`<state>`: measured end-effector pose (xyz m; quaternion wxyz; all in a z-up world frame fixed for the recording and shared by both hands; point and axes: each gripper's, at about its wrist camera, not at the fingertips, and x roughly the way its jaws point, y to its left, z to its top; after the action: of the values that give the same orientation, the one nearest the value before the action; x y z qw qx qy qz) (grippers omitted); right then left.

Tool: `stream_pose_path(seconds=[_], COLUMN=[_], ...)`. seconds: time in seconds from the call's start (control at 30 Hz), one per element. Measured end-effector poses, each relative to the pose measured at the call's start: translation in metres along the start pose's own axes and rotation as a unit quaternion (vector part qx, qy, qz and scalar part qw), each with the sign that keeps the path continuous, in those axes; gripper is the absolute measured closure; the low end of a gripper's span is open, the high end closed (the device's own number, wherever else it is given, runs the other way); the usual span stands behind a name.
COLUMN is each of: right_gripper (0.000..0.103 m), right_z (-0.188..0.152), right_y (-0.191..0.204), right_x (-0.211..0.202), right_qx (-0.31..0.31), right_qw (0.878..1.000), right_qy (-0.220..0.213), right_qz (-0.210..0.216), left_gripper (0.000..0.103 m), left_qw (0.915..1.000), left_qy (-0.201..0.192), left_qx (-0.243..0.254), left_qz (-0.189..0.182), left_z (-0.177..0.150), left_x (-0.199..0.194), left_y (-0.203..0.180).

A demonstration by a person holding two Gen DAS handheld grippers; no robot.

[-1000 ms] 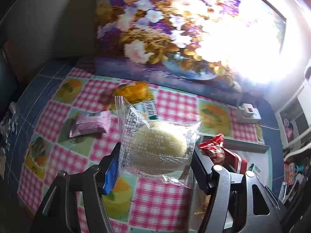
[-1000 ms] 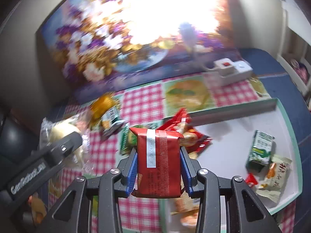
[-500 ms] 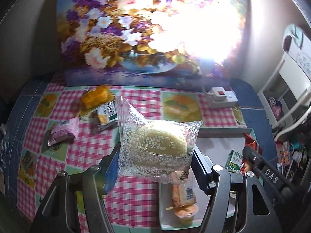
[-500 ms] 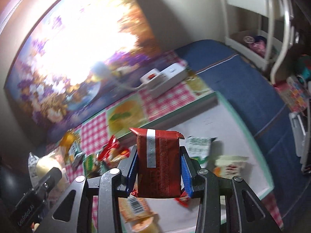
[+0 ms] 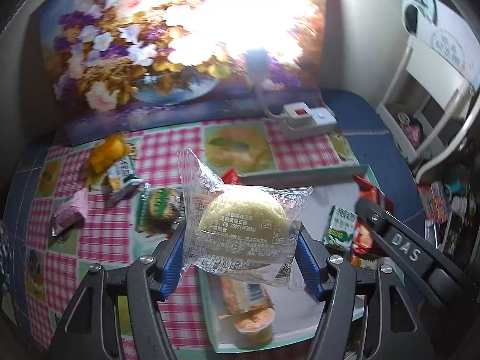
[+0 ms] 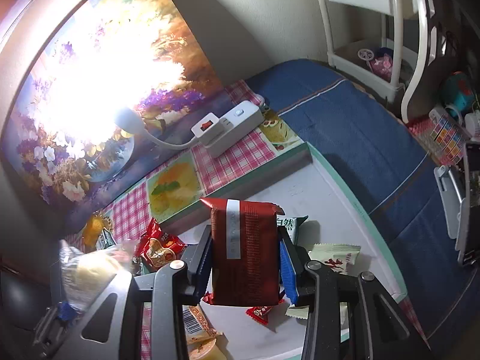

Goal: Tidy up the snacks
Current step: 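Carry the red cake over the tray with the right tool while the left tool carries the bun, then open the right tool to drop the red cake while the left tool releases the bun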

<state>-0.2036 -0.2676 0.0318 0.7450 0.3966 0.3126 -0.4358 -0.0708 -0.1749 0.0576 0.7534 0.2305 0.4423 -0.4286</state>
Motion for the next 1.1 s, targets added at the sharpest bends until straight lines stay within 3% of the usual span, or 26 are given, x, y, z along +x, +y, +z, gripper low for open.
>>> stream_pose_path(seconds=[0.5, 1.1], right_gripper=[0.060, 0.060], right_z=[-0.011, -0.010], right_y=[-0.004, -0.002], right_x=[0.041, 0.044], right_qx=[0.002, 0.002], right_qw=[0.998, 0.998], right_qy=[0.058, 0.067], right_qz=[-0.013, -0.006], left_gripper=[0.035, 0.033], left_qw=[0.9982, 0.9974], left_qy=[0.051, 0.068], left_qx=[0.029, 0.020], left_qz=[0.011, 0.005], left_z=[-0.011, -0.011], left_x=[0.050, 0.058], left_y=[-0.023, -0.020])
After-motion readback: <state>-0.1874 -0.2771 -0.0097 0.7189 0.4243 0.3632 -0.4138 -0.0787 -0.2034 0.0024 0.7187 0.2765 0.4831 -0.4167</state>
